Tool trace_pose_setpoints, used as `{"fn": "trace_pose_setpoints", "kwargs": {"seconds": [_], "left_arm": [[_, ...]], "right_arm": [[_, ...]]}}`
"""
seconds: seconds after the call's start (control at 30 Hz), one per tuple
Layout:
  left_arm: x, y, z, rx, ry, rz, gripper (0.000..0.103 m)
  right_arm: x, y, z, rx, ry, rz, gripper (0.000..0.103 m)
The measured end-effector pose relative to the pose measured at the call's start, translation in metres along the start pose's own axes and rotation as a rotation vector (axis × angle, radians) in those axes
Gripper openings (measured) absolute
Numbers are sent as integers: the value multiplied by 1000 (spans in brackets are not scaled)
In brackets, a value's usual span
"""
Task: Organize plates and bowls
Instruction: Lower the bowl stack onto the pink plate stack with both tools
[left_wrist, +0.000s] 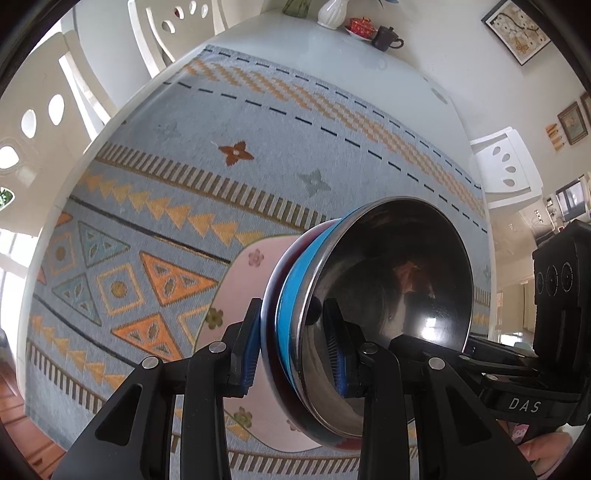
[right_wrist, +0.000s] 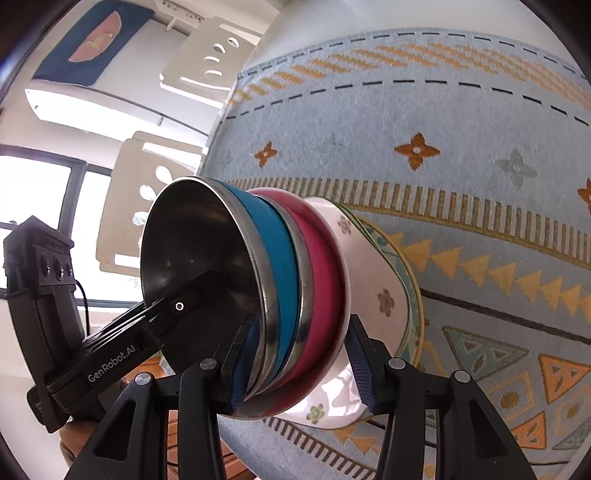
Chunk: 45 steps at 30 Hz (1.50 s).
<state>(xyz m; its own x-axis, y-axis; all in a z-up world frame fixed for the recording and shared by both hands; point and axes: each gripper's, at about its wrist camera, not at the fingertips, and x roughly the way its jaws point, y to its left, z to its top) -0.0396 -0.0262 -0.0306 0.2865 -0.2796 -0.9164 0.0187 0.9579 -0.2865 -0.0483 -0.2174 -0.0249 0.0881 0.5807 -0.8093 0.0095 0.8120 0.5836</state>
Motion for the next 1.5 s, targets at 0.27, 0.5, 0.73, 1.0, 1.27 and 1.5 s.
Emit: {"fn": "trace_pose_setpoints", "kwargs": {"seconds": [0.27,0.5,0.73,1.0,1.27,1.5], "left_arm": [[1,-2,-1,28,27,19,28],[0,4,-7,29,56,30,28],[4,7,-12,20,87,27,29],[-12,-4,-7,97,68,81,56],[-32,-11,3,129,7,71,74],[-33,-21,-3,194,-25,97,74]], "right_arm": [[9,1,2,-3,40,-35,47],[19,8,-2,-36,84,-44,47],[18,8,1,-41,80,-50,47],[7,23,1,-65,96,-113,54],[-20,41,-12,-99,17,-203,54],[-43,61,-26,-152,-185,-369,55]]}}
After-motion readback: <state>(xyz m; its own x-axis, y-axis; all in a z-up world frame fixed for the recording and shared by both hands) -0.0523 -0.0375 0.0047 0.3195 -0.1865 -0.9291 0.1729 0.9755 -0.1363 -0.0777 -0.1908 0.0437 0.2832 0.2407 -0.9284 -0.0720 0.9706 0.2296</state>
